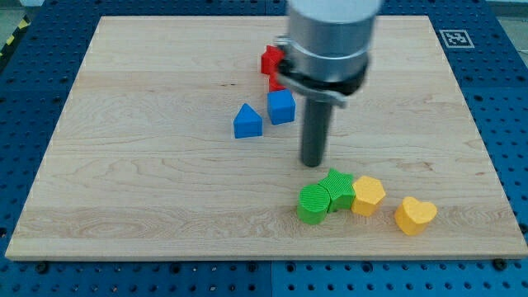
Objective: Place the heart at the bottom of hexagon
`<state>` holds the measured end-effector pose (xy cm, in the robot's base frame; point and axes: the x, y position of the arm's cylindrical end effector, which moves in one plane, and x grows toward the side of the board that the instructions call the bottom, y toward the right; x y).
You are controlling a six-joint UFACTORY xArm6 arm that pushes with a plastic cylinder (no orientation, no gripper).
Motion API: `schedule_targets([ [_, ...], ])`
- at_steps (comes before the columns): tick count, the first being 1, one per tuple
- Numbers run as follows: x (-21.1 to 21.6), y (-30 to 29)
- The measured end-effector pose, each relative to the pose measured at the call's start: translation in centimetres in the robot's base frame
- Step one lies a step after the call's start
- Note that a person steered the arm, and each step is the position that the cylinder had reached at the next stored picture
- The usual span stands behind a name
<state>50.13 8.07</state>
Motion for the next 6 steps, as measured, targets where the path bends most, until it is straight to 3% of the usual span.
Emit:
schedule_targets([
  [1,0.5,7.5],
  [3,6.7,19.5],
  [4,8.2,19.3],
  [6,8.2,9.9],
])
